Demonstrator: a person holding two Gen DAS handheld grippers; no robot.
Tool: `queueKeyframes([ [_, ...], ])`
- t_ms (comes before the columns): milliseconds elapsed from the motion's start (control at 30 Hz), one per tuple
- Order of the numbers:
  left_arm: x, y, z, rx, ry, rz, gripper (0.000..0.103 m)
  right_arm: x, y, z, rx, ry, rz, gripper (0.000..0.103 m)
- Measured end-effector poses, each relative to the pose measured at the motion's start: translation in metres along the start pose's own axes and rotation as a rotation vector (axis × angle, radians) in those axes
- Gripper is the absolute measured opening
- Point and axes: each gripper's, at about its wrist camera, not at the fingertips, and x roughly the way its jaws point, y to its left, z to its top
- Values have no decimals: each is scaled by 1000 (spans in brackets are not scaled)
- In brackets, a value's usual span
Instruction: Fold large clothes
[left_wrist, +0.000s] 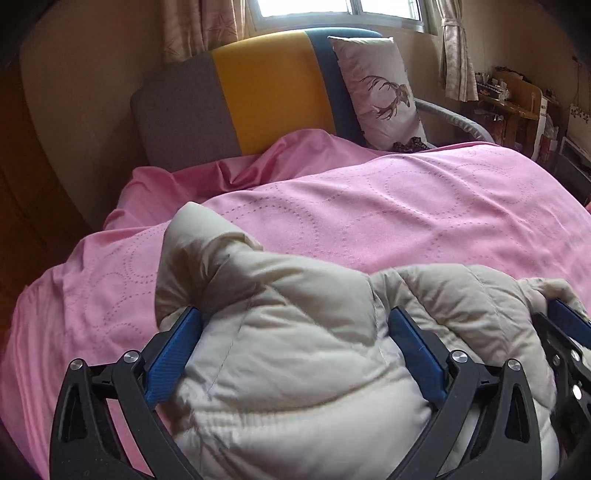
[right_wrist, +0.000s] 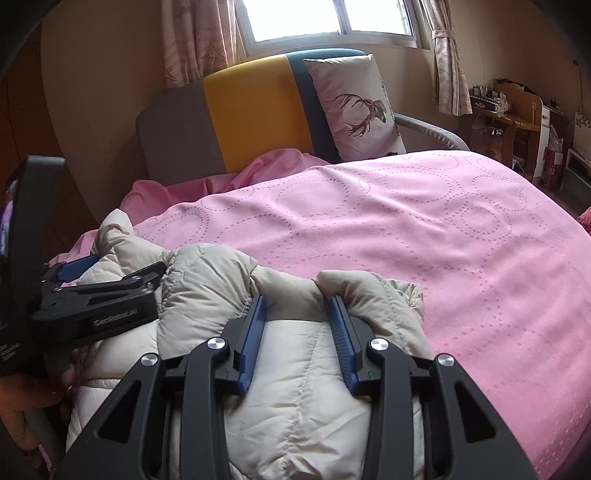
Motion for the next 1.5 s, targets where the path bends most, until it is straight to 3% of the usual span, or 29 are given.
queueKeyframes([
  [133, -58, 15, -32, -23, -67, -90, 99, -11, 0, 2, -4, -27, 42, 45],
  [167, -68, 18, -41, -26, -78, -96, 99, -19, 2, 4, -15, -41, 51, 58],
  [200, -77, 20, -51, -24, -84, -103, 99, -28, 6, 4, -36, -61, 56, 82],
  [233, -84, 21, -61, -24, -88, -110, 99, -38, 11, 4, -62, -84, 45, 92],
  [267, -91, 22, -73, -22, -100, -108, 99, -48, 16, 3, -95, -101, 28, 95],
  [400, -101, 31, -104, -79, -114, -118, 99, -68, 23, -10, -146, -65, 10, 95],
  [533, -96, 42, -118, -169, -77, -180, 99, -73, 1, -32, -45, -22, -19, 99],
  [633, -78, 42, -118, -147, -25, -244, 100, -56, -23, -50, 59, 40, 53, 99],
  [800, -82, 61, -116, -224, 22, -362, 100, -56, -48, -47, 195, 147, 229, 101],
  [867, -84, 73, -120, -281, 58, -432, 100, -56, -56, -46, 213, 201, 286, 101],
  [1000, -80, 87, -140, -378, 180, -646, 100, -51, -68, -43, 207, 291, 394, 101],
  [1167, -63, 87, -155, -471, 272, -777, 100, -29, -74, -44, 248, 383, 489, 101],
  [1367, -69, 66, -147, -393, 247, -743, 98, -22, -69, -45, 258, 392, 512, 101],
  [1400, -75, 63, -147, -382, 235, -730, 95, -25, -66, -45, 245, 385, 509, 94],
  [1467, -88, 59, -144, -333, 184, -677, 76, -35, -61, -45, 256, 352, 525, 80],
  [1500, -97, 54, -142, -297, 157, -649, 72, -39, -60, -44, 253, 336, 522, 75],
])
